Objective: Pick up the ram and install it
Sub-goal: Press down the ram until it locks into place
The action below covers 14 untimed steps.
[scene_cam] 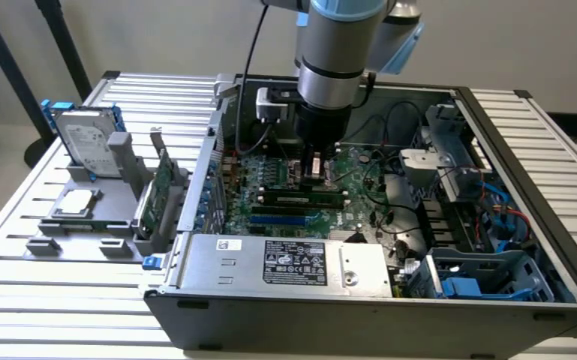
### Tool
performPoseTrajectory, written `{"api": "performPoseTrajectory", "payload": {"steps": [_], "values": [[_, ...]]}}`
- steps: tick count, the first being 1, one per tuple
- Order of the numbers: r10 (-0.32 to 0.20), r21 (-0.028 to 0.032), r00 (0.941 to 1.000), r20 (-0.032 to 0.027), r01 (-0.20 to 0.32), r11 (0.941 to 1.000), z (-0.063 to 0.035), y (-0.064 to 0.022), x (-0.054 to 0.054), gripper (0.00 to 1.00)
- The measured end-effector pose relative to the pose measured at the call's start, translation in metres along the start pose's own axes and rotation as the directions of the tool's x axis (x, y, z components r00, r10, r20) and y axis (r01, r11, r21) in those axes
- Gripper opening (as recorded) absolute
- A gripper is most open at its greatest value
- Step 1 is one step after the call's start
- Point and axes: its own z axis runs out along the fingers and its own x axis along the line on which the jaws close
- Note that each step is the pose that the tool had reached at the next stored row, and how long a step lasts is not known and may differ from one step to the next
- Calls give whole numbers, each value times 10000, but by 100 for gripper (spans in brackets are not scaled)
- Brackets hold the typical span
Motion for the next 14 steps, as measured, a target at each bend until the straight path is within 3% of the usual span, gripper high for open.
{"api": "performPoseTrajectory", "payload": {"steps": [4,14], "values": [[1,34,10000,7,-1,10000,8,-1,9,11],[0,185,10000,13,-1,9998,34,8,10,11]]}}
